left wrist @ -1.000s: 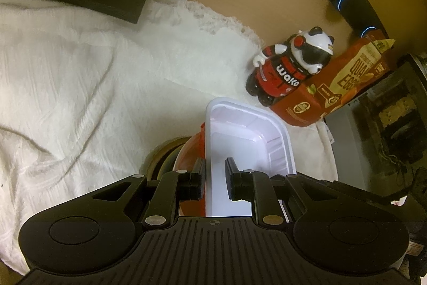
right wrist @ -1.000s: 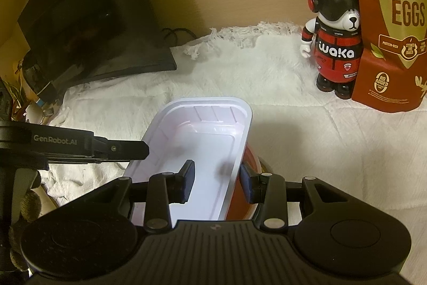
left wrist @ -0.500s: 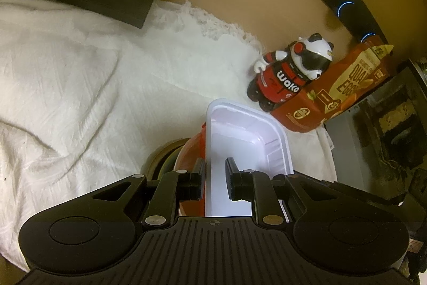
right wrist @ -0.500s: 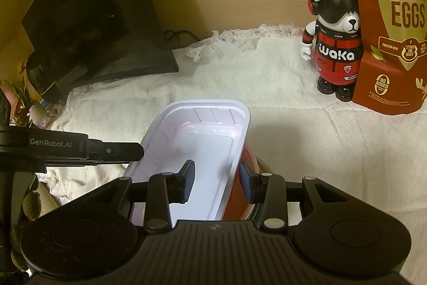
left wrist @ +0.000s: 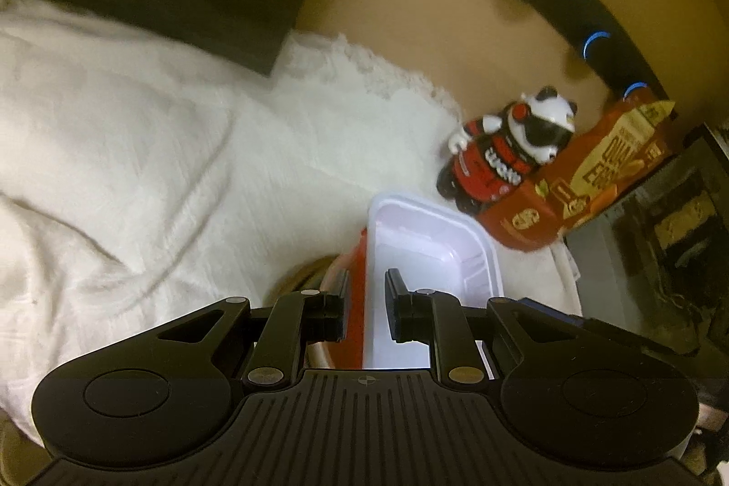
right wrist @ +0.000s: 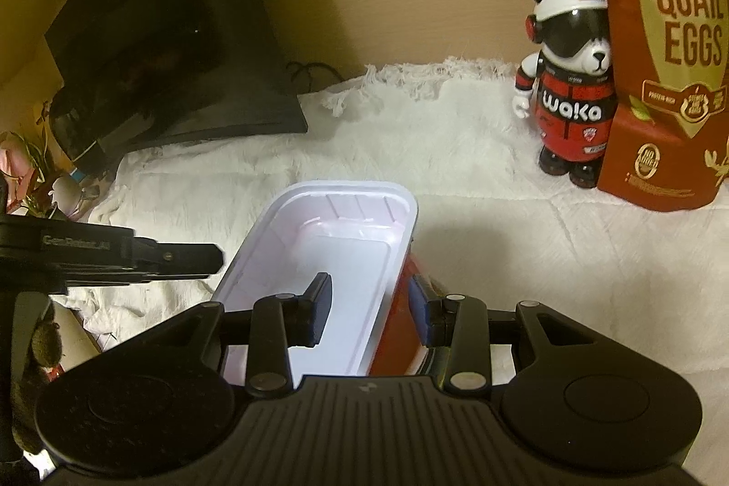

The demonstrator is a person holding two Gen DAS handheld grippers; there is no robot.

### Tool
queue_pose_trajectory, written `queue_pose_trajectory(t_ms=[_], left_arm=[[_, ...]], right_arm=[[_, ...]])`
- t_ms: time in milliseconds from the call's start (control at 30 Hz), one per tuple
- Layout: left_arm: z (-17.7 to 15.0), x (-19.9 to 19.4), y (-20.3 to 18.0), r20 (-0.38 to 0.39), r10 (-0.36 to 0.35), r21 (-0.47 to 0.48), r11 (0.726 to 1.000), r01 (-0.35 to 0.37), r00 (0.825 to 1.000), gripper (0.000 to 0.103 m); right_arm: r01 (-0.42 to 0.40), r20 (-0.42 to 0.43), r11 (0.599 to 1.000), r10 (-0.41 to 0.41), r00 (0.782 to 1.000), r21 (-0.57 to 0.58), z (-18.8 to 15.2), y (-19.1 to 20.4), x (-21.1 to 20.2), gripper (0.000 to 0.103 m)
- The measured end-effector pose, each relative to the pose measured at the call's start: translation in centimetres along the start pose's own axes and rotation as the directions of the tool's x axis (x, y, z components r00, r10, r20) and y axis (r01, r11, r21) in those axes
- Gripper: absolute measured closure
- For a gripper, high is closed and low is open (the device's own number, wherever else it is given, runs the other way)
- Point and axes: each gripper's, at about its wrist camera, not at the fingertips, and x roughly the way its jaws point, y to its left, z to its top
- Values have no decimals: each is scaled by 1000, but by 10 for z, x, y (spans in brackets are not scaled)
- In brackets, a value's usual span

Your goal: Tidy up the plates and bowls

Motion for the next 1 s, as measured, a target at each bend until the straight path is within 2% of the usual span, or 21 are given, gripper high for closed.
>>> queue_pose_trajectory(t_ms=[133, 267, 367, 433, 500, 600, 700, 767, 867, 1000], left_arm=[[-21, -23, -2, 101, 39, 1, 999, -39, 994, 84], [-49, -40, -10, 151, 62, 55, 996, -70, 987, 85], [-71, -54, -16, 166, 31, 105, 993, -49, 986, 86], [-89, -65, -20, 196, -3, 162, 986, -29, 981, 86], [-108, -74, -22, 237, -5, 229, 972, -51, 972, 86], [-130, -77, -24, 232, 50, 283, 952, -116, 971, 87], [-147, -77, -24, 260, 118, 303, 933, -197, 958, 87], [-157, -76, -26, 242, 117, 317, 929, -193, 963, 87], [-177, -76, -29, 209, 110, 356, 917, -181, 972, 87], [-197, -77, -32, 174, 94, 395, 905, -157, 980, 87]], right_arm=[[4, 49, 1000, -3, 999, -25, 0, 0, -12, 66], [23, 110, 998, -16, 994, -65, -10, 8, -32, 65], [58, 162, 995, -46, 986, -75, -29, 16, -52, 63], [72, 177, 994, -56, 983, -80, -46, 23, -67, 60], [89, 205, 992, -70, 976, -85, -66, 32, -83, 48], [161, 238, 985, -143, 961, -59, -100, 49, -97, 41], [190, 211, 982, -181, 961, -20, -128, 60, -98, 40], [217, 188, 976, -213, 959, -4, -143, 66, -96, 40], [204, 141, 977, -211, 967, 67, -163, 70, -91, 40], [226, 131, 970, -237, 963, 93, -183, 77, -90, 40]])
